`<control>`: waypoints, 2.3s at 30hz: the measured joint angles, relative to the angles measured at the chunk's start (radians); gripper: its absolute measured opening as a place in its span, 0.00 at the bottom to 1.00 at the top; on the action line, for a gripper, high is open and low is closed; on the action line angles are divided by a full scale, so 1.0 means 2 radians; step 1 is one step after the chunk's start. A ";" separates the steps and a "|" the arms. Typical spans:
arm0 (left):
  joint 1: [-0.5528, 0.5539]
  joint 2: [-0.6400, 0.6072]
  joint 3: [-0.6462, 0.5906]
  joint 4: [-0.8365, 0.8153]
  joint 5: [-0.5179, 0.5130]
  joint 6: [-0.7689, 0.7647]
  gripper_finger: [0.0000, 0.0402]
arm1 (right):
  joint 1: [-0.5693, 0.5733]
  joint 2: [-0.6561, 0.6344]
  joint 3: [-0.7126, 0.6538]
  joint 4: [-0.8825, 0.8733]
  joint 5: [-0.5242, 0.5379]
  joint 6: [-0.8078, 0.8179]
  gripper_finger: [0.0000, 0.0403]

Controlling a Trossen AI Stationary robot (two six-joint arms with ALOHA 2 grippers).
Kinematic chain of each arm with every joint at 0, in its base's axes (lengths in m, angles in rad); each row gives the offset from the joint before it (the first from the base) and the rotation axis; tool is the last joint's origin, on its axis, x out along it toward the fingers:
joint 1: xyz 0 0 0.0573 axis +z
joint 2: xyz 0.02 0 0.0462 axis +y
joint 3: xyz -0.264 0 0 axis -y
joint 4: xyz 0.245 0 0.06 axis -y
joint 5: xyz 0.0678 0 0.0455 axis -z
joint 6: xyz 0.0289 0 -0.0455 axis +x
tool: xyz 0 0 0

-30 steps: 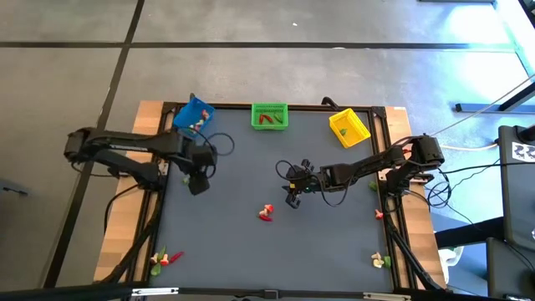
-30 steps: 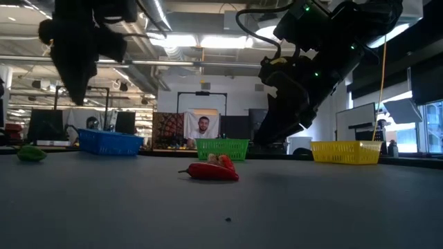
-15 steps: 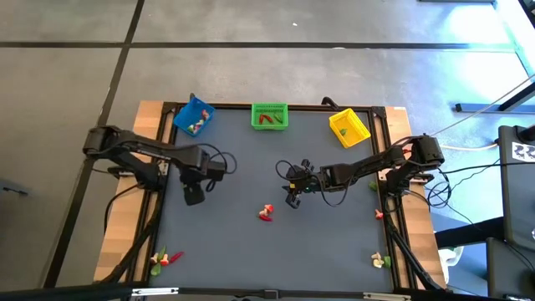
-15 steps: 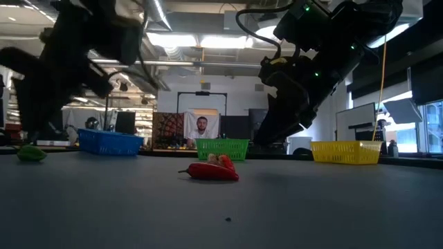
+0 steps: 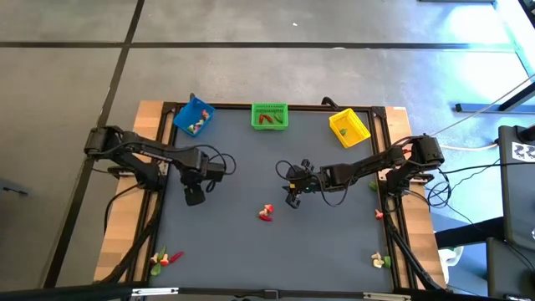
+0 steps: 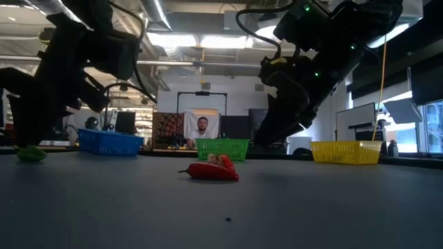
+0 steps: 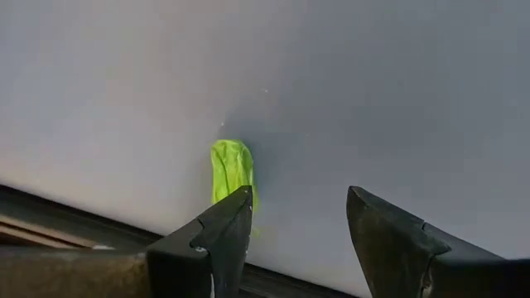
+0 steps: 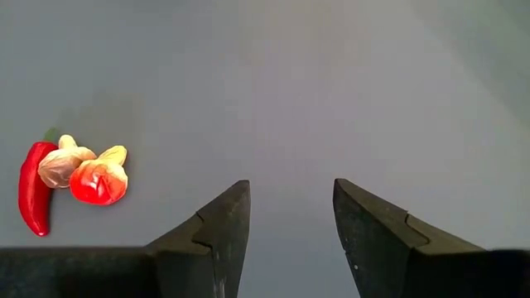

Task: Sort produce into baskets
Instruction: Put the green chili pepper into the yellow bin

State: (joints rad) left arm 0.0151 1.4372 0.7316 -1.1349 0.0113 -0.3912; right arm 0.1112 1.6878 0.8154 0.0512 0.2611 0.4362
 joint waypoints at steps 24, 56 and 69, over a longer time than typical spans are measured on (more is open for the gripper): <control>0.030 0.000 -0.036 0.030 -0.021 0.012 0.17 | 0.000 0.000 0.000 0.000 -0.005 0.000 0.43; 0.109 -0.064 0.058 -0.078 -0.105 0.055 0.41 | 0.000 0.000 0.000 0.002 -0.005 0.002 0.43; 0.258 -0.061 0.056 -0.040 -0.213 0.049 0.55 | 0.000 0.000 0.000 0.002 -0.006 0.002 0.43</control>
State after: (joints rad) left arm 0.5305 1.3162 0.8444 -1.2157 -0.4157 -0.2935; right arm 0.1112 1.6878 0.8154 0.0547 0.2501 0.4400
